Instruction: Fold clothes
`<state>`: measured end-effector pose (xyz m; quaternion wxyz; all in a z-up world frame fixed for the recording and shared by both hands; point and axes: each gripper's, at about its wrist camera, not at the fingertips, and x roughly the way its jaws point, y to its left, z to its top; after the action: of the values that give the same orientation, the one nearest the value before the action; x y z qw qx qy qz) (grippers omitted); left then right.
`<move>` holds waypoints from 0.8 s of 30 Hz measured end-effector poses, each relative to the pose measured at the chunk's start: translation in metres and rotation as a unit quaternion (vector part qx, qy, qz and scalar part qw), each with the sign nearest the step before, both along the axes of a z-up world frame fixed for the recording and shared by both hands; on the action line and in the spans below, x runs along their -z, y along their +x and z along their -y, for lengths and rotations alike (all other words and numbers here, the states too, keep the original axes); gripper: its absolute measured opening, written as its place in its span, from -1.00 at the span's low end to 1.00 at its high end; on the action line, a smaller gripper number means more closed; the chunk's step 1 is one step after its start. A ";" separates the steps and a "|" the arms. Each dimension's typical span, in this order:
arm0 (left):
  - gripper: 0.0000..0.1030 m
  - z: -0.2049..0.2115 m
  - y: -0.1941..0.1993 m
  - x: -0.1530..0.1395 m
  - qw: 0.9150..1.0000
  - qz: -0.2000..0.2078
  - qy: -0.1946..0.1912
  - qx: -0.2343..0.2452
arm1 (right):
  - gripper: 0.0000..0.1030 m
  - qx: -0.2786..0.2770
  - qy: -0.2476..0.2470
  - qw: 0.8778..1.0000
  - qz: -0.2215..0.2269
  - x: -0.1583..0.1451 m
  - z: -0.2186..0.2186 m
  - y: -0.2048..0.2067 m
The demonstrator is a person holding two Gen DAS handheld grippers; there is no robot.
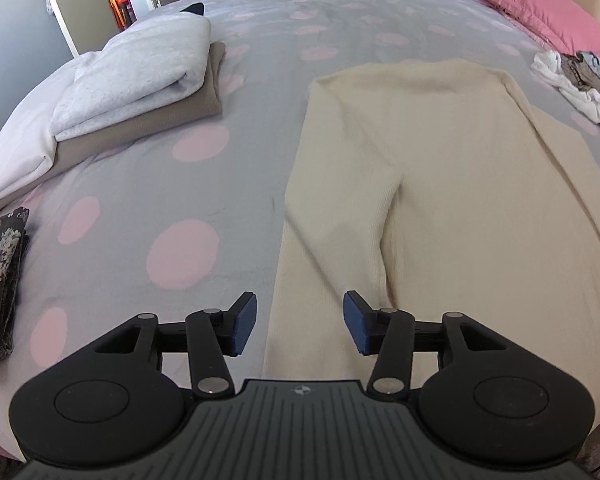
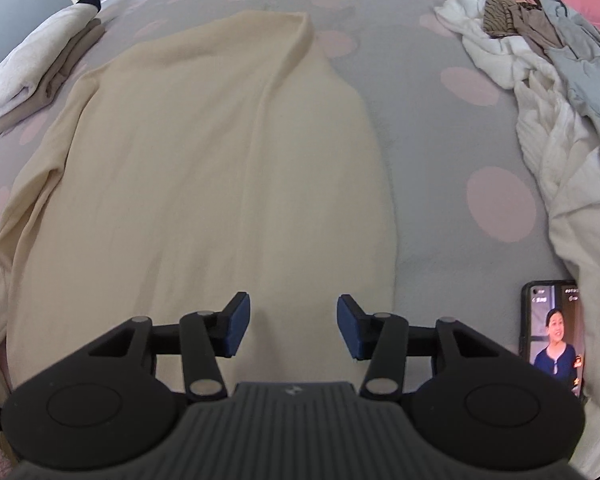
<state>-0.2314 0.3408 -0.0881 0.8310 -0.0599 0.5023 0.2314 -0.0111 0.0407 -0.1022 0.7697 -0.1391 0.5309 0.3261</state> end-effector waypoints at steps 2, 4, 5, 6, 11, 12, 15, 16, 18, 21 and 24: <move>-0.03 -0.001 -0.002 0.009 1.000 -0.025 -0.007 -0.007 | 0.01 -0.004 -0.003 1.000 0.005 0.003 -0.004 -0.017; -0.03 -0.001 -0.004 0.017 0.999 -0.038 -0.018 -0.010 | 0.01 -0.004 -0.012 1.000 0.019 0.006 -0.010 -0.035; -0.03 -0.001 -0.006 0.020 0.999 -0.045 -0.024 -0.012 | 0.01 -0.004 -0.022 0.999 0.031 0.009 -0.014 -0.043; -0.03 -0.001 -0.007 0.024 0.998 -0.051 -0.029 -0.013 | 0.01 -0.005 -0.033 0.998 0.045 0.012 -0.017 -0.051; -0.36 0.006 -0.005 0.032 0.997 -0.070 -0.034 0.003 | -0.39 -0.034 -0.081 0.990 0.106 0.022 -0.026 -0.065; -0.42 0.008 -0.005 0.032 0.997 -0.070 -0.037 0.005 | -0.45 -0.030 -0.079 0.991 0.104 0.021 -0.024 -0.063; -0.70 0.007 -0.004 0.033 0.996 -0.070 -0.048 0.006 | -0.86 -0.011 -0.062 0.994 0.085 0.014 -0.018 -0.054; -0.75 0.007 -0.004 0.033 0.996 -0.071 -0.051 0.006 | -0.93 -0.005 -0.059 0.995 0.079 0.010 -0.016 -0.051; -0.75 0.007 -0.002 0.036 0.996 -0.074 -0.052 0.005 | -0.93 0.007 -0.055 0.996 0.065 0.003 -0.012 -0.044; -0.75 0.007 0.001 0.038 0.996 -0.080 -0.050 0.006 | -0.93 0.026 -0.048 0.998 0.040 -0.012 -0.002 -0.030; -0.75 0.007 0.004 0.039 0.995 -0.085 -0.047 0.011 | -0.94 0.045 -0.045 0.998 0.025 -0.033 0.011 -0.010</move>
<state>-0.2274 0.3336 -0.1272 0.7845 -0.0730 0.5816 0.2025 -0.0206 0.0300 -0.0697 0.7894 -0.1578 0.5316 0.2634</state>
